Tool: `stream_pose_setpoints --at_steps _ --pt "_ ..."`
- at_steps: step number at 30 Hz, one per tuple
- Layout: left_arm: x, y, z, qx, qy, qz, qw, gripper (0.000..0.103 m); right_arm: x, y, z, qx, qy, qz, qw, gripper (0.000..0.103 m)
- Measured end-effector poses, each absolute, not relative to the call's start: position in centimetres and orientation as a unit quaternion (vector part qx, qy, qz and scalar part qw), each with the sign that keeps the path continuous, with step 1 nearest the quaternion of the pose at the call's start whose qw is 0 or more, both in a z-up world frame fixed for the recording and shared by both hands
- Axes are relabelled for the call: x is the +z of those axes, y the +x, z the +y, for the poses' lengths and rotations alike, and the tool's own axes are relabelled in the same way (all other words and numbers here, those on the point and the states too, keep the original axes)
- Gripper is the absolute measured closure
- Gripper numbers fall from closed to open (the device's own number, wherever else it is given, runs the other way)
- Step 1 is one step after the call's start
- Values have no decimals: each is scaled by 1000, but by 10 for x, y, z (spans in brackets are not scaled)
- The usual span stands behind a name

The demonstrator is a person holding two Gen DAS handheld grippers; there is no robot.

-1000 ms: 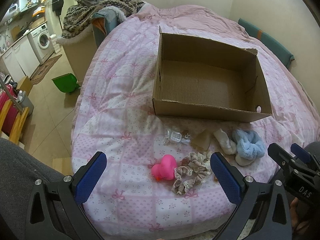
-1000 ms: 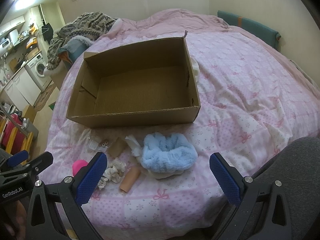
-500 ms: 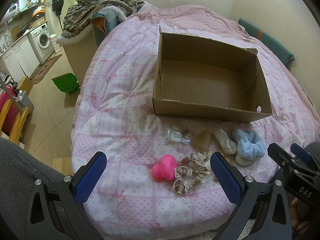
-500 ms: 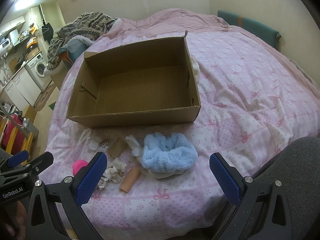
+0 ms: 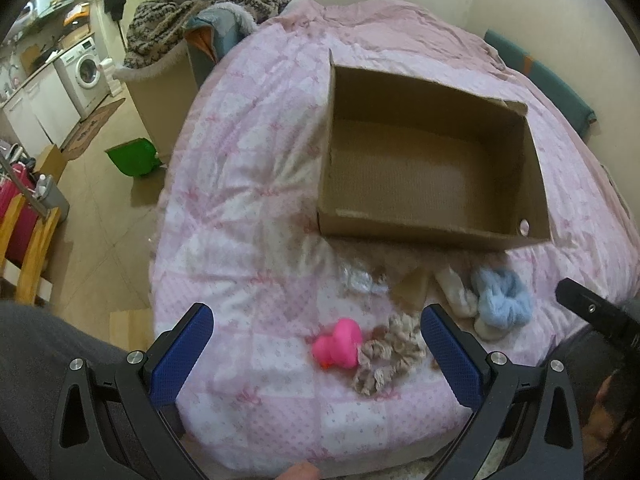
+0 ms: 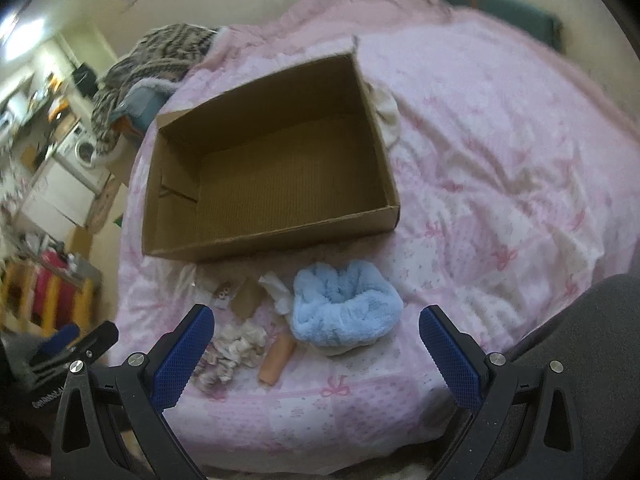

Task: Organize soft objects
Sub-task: 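Grasp the light-blue scrunchie with the right tool while the left tool approaches the pink duck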

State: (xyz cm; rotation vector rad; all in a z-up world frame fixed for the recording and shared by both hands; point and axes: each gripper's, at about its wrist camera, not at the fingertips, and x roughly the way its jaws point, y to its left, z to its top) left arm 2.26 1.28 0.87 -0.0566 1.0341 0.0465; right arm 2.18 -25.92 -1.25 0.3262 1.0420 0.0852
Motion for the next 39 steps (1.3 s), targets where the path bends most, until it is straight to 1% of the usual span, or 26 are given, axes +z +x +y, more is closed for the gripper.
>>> stream_pose_setpoints --at_steps 4,7,10,14,20,21,22,24,25,26,28,29,32,34,39 --pt "16 38 17 28 -17 504 863 0 -22 45 -284 36 224 542 809 0" --pt "14 50 23 36 -12 516 855 0 -38 62 -290 33 247 580 776 0" --pt "7 59 30 45 -20 527 848 0 -59 78 -283 30 237 609 757 0" --pt "-7 63 37 56 -25 535 842 0 -90 92 -258 22 195 648 736 0" --pt "-19 65 44 59 -46 547 834 0 -117 99 -242 4 153 661 734 0" --pt "-20 66 45 59 -48 549 832 0 -121 98 -242 0 151 662 734 4" --pt "-21 67 45 59 -52 551 831 0 -125 96 -245 0 158 661 733 13" --pt "-23 69 48 59 -62 555 827 0 -131 92 -252 2 177 657 732 22" --pt "-25 70 48 60 -64 558 825 0 -131 91 -255 3 180 655 734 31" --pt "-27 71 49 60 -67 562 822 0 -132 89 -258 11 188 652 735 45" --pt "-30 73 50 61 -73 566 819 0 -131 84 -263 22 211 647 732 52" --pt "-31 74 51 61 -77 568 817 0 -128 82 -264 25 213 643 735 62" --pt "-32 74 51 62 -77 569 816 0 -125 77 -262 40 209 637 741 78" --pt "-34 74 52 65 -76 571 815 0 -115 78 -265 56 214 629 745 83" --pt "-39 73 58 84 -75 576 810 0 -76 72 -268 106 222 590 769 87"
